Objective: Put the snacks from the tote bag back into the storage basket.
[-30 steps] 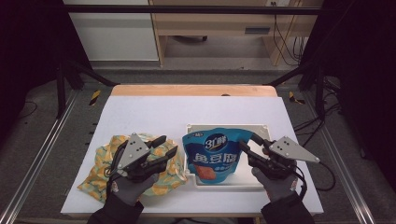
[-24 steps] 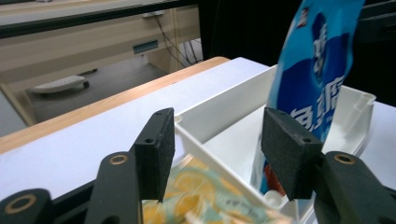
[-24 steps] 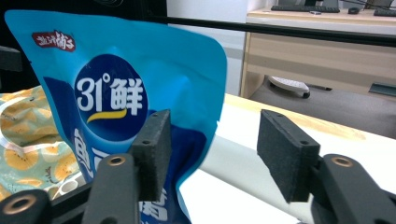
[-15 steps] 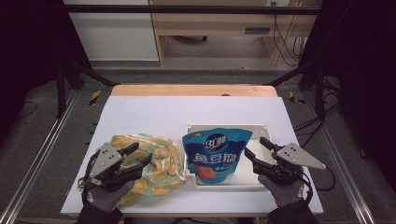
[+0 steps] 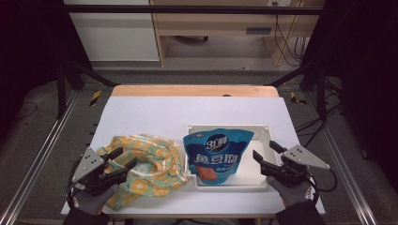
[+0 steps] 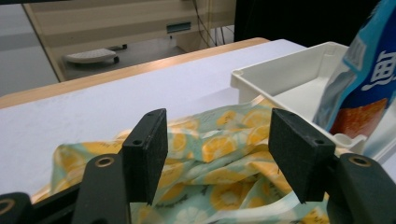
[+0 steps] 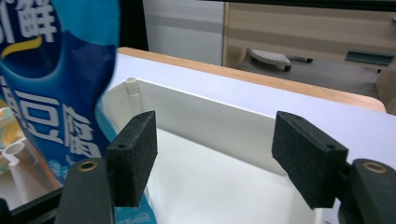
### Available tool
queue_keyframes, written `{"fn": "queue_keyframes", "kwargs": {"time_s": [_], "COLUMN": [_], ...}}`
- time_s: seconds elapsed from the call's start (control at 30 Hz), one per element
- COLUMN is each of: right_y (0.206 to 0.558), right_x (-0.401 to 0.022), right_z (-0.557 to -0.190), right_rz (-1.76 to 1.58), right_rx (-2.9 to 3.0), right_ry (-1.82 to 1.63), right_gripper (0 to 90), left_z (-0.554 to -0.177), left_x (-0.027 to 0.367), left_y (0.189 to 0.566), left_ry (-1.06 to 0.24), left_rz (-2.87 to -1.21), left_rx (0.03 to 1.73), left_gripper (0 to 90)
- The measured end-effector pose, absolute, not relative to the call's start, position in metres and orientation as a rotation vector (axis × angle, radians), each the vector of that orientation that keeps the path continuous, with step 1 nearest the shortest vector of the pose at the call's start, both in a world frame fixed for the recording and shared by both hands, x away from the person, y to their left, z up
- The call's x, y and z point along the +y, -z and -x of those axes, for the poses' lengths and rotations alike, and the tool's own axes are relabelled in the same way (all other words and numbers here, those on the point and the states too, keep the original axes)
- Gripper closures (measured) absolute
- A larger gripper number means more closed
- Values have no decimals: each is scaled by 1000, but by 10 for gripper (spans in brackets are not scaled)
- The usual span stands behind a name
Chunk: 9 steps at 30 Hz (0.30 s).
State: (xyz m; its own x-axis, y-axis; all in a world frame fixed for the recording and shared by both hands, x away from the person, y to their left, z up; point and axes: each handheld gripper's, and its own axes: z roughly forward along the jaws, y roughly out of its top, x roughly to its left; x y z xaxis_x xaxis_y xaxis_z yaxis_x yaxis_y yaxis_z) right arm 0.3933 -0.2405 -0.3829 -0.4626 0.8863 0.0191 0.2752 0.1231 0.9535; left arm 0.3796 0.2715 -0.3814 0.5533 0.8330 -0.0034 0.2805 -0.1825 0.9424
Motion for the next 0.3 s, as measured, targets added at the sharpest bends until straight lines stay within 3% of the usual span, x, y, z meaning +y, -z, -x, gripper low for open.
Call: {"fn": "queue_keyframes", "kwargs": {"time_s": [0.3], "right_y": [389], "right_x": [-246], "right_z": [-397], "right_rz": [-1151], "right_rx": [1827], "right_ry": [-1299], "right_gripper": [312], "left_z": [-376], "left_x": [294], "left_y": [388], "left_ry": [-670], "left_rz": [-1701], "left_rx": [989], "left_gripper": [372]}}
